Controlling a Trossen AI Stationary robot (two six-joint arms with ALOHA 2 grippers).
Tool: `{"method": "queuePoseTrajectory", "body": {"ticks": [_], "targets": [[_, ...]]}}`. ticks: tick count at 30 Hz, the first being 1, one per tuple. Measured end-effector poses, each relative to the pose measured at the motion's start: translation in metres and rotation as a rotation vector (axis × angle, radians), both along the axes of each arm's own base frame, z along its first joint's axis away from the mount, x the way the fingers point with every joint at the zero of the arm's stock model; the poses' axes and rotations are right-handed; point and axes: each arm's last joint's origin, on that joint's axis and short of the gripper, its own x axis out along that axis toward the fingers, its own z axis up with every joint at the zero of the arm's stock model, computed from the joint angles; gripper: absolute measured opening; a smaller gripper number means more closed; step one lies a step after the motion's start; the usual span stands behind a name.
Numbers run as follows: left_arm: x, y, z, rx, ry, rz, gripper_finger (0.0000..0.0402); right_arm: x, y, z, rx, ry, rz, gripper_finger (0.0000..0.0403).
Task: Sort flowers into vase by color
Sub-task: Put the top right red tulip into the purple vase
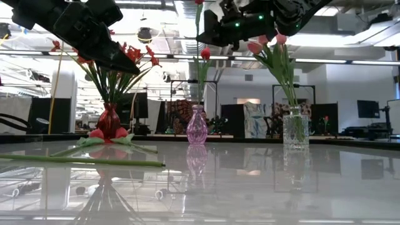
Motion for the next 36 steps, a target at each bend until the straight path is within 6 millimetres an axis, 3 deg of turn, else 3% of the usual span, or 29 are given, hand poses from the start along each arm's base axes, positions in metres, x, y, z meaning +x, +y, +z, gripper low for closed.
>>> {"method": "queuePoseTrajectory", "body": {"ticks": [20,29,36], "targets": [[0.000,0.000,0.000,-0.006,-0.001,0.004,0.0176,-0.007,-0.007,-0.020,0.064,0.014,-0.049,0.0024],[0.000,0.000,0.000,-0.029,-0.005,0.014,0.0176,0.010,-0.012,-0.051,0.068,0.033,-0.047,0.0024],[0.000,0.000,-0.001,-0.043,0.006,0.006,0.0176,0.012,-0.014,-0.057,0.077,0.038,-0.049,0.0024]]}}
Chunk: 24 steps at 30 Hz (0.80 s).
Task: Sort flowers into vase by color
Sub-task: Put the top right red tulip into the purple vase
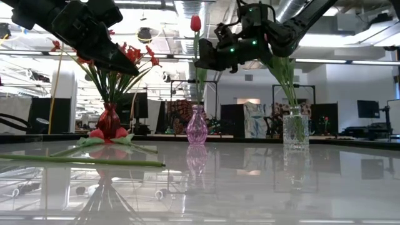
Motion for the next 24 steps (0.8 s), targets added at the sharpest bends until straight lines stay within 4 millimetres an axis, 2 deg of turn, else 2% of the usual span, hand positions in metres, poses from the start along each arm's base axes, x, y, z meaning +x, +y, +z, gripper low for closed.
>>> {"method": "queuePoseTrajectory", "body": {"ticks": [6,14,24], "targets": [[0.0004,0.0003,0.0009,0.020,-0.008,0.003,0.0176,0.0002,0.0002,-0.0015,0.006,0.017,0.001,0.0027],[0.0007,0.0004,0.0013,0.020,-0.013,0.005,0.0176,0.0001,0.0003,-0.0064,0.024,0.065,0.001,0.0049],[0.0007,0.0004,0.0013,0.016,-0.014,0.007,0.0176,0.0000,0.0003,-0.0067,0.026,0.069,0.001,0.0052]]}}
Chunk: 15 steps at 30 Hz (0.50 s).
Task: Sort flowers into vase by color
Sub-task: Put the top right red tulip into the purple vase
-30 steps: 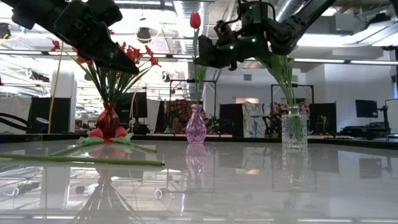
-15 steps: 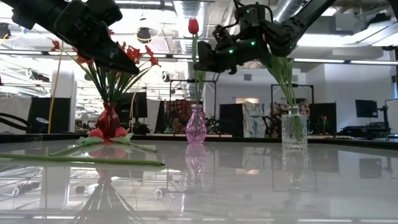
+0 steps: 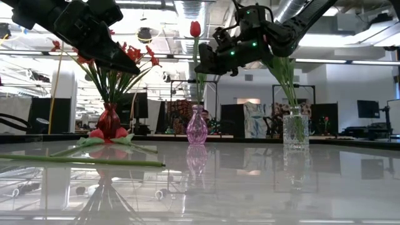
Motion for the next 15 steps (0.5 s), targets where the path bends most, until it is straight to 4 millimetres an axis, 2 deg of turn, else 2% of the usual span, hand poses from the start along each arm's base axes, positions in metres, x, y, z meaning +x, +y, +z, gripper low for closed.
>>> {"method": "queuePoseTrajectory", "body": {"ticks": [7,11,15], "targets": [[0.000,0.000,0.000,-0.005,0.000,0.002,0.0176,-0.005,0.002,0.009,-0.016,0.017,0.002,0.0059],[0.000,0.000,0.000,-0.005,0.000,0.002,0.0176,-0.009,0.004,0.019,-0.027,0.015,0.005,0.0084],[0.000,0.000,0.000,-0.005,0.000,0.002,0.0176,-0.010,0.004,0.018,-0.010,0.031,0.003,0.0120]]}}
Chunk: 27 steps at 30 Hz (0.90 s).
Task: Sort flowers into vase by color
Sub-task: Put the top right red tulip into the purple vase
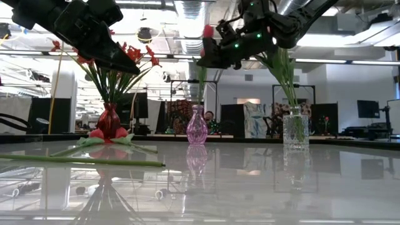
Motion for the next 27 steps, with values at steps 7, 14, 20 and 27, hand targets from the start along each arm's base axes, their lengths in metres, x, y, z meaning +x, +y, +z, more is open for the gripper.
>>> {"method": "queuePoseTrajectory", "body": {"ticks": [7,14,20,27], "targets": [[0.000,0.000,0.000,-0.016,-0.002,0.006,0.0176,-0.001,-0.003,-0.008,0.038,0.049,-0.010,0.0194],[0.000,-0.001,0.000,-0.034,-0.002,-0.003,0.0176,0.004,-0.005,0.003,0.098,0.211,-0.011,0.0249],[0.000,-0.001,0.000,-0.046,-0.003,0.001,0.0176,0.003,-0.004,0.015,0.177,0.426,-0.013,0.0257],[0.000,-0.001,-0.001,-0.051,0.008,-0.007,0.0176,-0.002,0.008,0.023,0.260,0.606,0.000,0.0257]]}}
